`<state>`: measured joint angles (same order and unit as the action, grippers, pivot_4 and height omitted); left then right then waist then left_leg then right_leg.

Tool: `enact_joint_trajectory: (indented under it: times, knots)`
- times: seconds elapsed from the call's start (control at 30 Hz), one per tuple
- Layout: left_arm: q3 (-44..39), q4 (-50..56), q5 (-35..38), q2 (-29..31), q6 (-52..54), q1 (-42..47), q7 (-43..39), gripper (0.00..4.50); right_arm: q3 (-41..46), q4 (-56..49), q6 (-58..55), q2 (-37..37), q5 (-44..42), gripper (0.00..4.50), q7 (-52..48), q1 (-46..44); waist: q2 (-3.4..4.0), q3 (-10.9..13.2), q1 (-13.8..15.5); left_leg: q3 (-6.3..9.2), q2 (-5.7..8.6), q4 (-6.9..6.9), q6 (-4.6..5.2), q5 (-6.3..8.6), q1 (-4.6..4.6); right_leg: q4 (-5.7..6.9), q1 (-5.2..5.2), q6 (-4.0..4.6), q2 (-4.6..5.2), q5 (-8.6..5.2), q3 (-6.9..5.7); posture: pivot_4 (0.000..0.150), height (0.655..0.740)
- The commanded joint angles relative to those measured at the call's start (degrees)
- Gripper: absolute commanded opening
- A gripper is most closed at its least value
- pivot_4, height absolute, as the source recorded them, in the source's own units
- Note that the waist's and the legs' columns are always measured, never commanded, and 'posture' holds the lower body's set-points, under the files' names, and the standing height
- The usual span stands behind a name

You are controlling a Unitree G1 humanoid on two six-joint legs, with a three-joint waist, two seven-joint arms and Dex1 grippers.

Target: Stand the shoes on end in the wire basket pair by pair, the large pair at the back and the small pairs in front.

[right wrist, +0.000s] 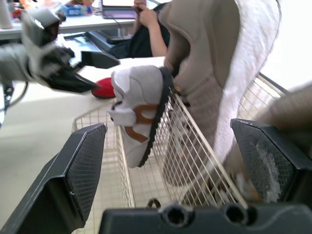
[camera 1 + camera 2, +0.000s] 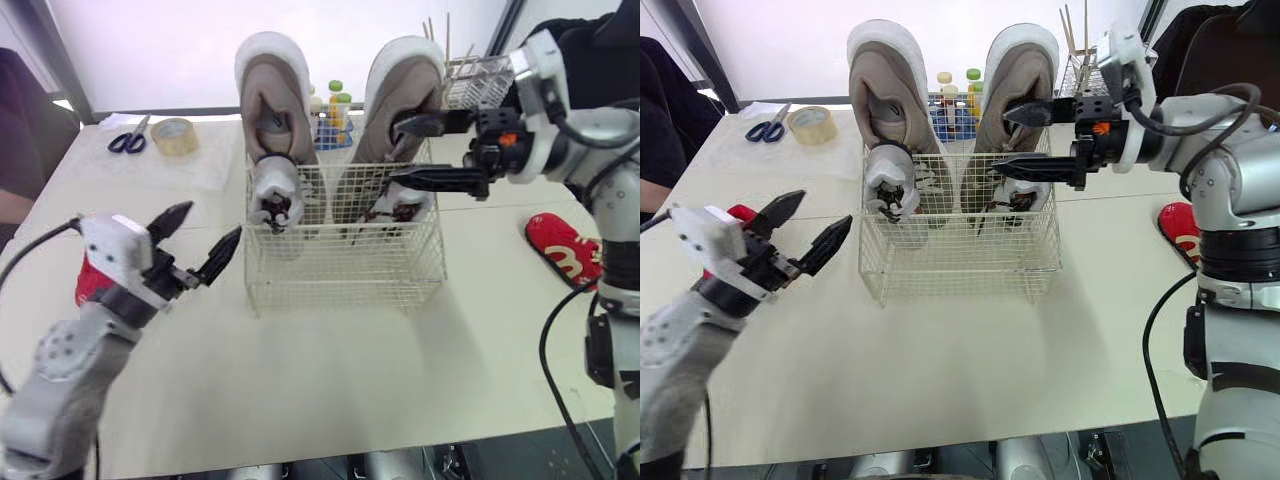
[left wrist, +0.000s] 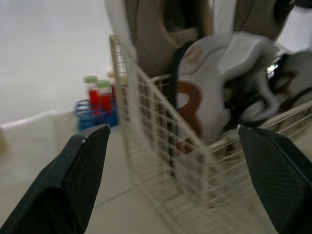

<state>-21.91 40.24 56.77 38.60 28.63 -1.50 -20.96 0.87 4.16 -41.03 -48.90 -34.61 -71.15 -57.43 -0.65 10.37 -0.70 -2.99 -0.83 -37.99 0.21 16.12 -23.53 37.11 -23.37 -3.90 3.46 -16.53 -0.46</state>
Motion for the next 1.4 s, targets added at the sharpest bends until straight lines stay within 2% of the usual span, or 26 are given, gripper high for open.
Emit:
enact_joint_trajectory:
  times: [0.03, 0.1, 0.23, 0.43, 0.53, 0.63, 0.8, 0.93, 1.17, 1.4]
  knots:
    - [-7.2, 0.6, 23.7, 8.5, 7.5, 0.4, -2.5, 4.32, 4.0, -2.3, -0.8, -3.0, -0.6, 4.5, 0.7, 1.3, 0.03, 0.0, -0.2, -0.01, 0.01, 0.0, 0.0, 0.0, 0.0, 0.0, 0.0, 0.0, 0.01, 0.0, 0.0, 0.15, 0.74]
    - [-9.0, -2.3, 30.1, 12.9, 10.5, 1.3, -5.0, 4.32, 4.8, -3.4, -1.5, -4.2, -0.7, 4.5, 1.4, 2.3, 0.13, 0.1, -0.3, -0.02, 0.01, 0.0, 0.0, 0.0, 0.0, -0.01, 0.0, 0.01, 0.01, 0.0, 0.0, 0.15, 0.74]
    - [-9.6, -7.7, 30.5, 18.8, 14.3, 3.7, -11.6, 4.32, 7.1, -4.9, -3.2, -7.3, -1.0, 4.5, 2.1, 4.7, 0.34, 0.2, -0.3, -0.03, 0.02, 0.02, -0.02, -0.02, 0.0, 0.04, -0.04, 0.02, 0.01, -0.01, -0.02, 0.15, 0.74]
    - [-6.8, -14.4, 25.4, 22.9, 16.3, 10.7, -21.3, 4.32, 12.6, -3.6, -7.1, -17.1, -1.5, 4.5, 0.7, 7.8, 0.42, 0.3, -0.1, -0.1, 0.03, 0.08, -0.01, -0.02, -0.01, -0.02, -0.07, 0.03, 0.0, -0.02, -0.04, 0.15, 0.74]
    - [-4.1, -16.8, 21.9, 23.1, 15.9, 14.7, -25.3, 4.32, 15.4, -1.8, -7.1, -22.3, 0.1, 4.5, -0.2, 12.6, 0.43, 0.3, 0.0, -0.15, 0.04, 0.09, 0.02, 0.0, -0.01, -0.08, -0.06, 0.04, 0.0, -0.02, -0.03, 0.15, 0.74]
    - [-2.3, -17.9, 19.5, 22.6, 15.7, 17.8, -28.2, 4.32, 17.7, -0.5, -5.5, -24.4, 2.7, 4.5, 1.6, 18.7, 0.42, 0.3, -0.2, -0.16, 0.04, 0.09, 0.03, 0.0, -0.01, -0.09, -0.05, 0.04, 0.0, -0.02, -0.02, 0.15, 0.74]
    - [-0.2, -18.2, 19.4, 21.2, 16.7, 22.5, -29.9, 4.32, 19.3, 3.9, 2.5, -23.4, 11.9, 4.5, 11.4, 27.6, 0.47, 0.3, -0.3, -0.22, 0.02, 0.09, 0.0, -0.03, 0.01, 0.03, -0.09, 0.03, 0.0, -0.02, 0.02, 0.15, 0.74]
    - [1.4, -16.8, 19.5, 19.1, 17.8, 24.0, -29.5, 4.32, 20.2, 11.2, 8.5, -18.9, 18.1, 4.5, 23.0, 31.4, 0.46, 0.3, -0.2, -0.28, 0.03, 0.04, -0.07, -0.1, 0.02, 0.08, -0.09, -0.05, -0.04, 0.02, 0.02, 0.15, 0.74]
    - [0.7, -13.0, 20.8, 16.8, 19.4, 22.1, -26.1, 4.32, 20.2, 22.8, 16.5, -16.4, 22.6, 4.5, 29.3, 34.6, 0.47, 0.3, -0.1, -0.35, 0.02, -0.06, -0.18, -0.21, 0.02, 0.19, -0.07, -0.31, -0.23, 0.11, 0.08, 0.15, 0.74]
    - [-0.2, -9.9, 22.6, 15.7, 19.8, 19.4, -22.0, 4.32, 18.8, 36.3, 21.9, -15.3, 23.5, 4.5, 30.1, 30.7, 0.47, 0.3, -0.2, -0.37, -0.02, -0.14, -0.12, -0.22, 0.12, 0.36, -0.04, -0.35, -0.34, 0.12, 0.14, 0.15, 0.74]
